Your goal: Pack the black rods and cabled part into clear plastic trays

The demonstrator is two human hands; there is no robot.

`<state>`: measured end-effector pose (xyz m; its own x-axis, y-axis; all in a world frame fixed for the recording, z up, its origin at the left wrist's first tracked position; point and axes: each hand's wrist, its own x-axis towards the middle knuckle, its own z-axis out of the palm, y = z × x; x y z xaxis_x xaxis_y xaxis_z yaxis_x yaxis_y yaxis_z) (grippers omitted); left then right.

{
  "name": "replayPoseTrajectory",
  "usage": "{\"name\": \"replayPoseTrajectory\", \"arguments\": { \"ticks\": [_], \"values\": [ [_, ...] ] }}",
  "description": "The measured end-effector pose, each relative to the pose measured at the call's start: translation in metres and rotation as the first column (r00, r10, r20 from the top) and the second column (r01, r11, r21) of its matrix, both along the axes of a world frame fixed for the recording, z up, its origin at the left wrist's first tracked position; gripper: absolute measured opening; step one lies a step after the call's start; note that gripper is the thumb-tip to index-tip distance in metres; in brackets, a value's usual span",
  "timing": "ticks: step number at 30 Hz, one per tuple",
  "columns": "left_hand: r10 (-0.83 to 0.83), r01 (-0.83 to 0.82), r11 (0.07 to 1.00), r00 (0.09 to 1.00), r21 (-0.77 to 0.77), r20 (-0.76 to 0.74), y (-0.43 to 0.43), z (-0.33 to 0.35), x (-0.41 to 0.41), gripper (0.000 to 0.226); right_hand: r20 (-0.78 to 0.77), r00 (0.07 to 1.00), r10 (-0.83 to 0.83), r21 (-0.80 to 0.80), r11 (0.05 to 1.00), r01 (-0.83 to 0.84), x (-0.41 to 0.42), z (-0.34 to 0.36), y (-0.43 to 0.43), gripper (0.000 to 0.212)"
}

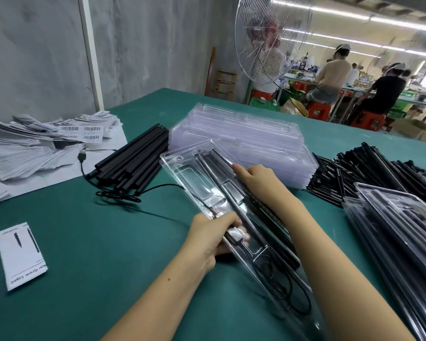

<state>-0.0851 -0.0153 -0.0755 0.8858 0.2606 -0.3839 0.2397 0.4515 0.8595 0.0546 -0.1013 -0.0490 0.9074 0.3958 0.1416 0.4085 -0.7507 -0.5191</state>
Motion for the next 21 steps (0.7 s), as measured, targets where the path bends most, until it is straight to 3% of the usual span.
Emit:
{"name": "replayPoseTrajectory", "arguments": {
  "ticks": [4,7,12,18,21],
  "values": [
    [0.078,-0.079,0.995,0.997,0.057,0.016,-0.005,0.002,-0.001,0.016,0.001,1.0,-0.008,0.001,1.0,0.008,-0.001,0.001,-0.001,0.056],
    [0.14,-0.143,0.986,0.989,0.085,0.042,-0.01,0.001,0.001,0.007,-0.012,1.0,-0.008,0.013,1.0,0.008,-0.001,0.002,0.0,0.055],
    [0.191,-0.198,0.974,0.979,0.111,0.073,-0.011,0.001,0.001,0.031,-0.02,1.0,-0.017,0.023,1.0,0.018,-0.003,0.002,-0.002,0.054],
    [0.161,-0.171,0.966,0.984,0.191,0.071,-0.008,-0.002,0.003,0.032,-0.038,0.999,-0.031,0.041,0.999,0.032,-0.004,-0.003,-0.004,0.054],
    [0.017,-0.018,0.995,1.0,0.1,0.01,0.002,-0.007,0.003,0.019,-0.05,0.998,-0.041,0.031,0.999,0.043,-0.003,-0.007,-0.004,0.054]
  ]
}}
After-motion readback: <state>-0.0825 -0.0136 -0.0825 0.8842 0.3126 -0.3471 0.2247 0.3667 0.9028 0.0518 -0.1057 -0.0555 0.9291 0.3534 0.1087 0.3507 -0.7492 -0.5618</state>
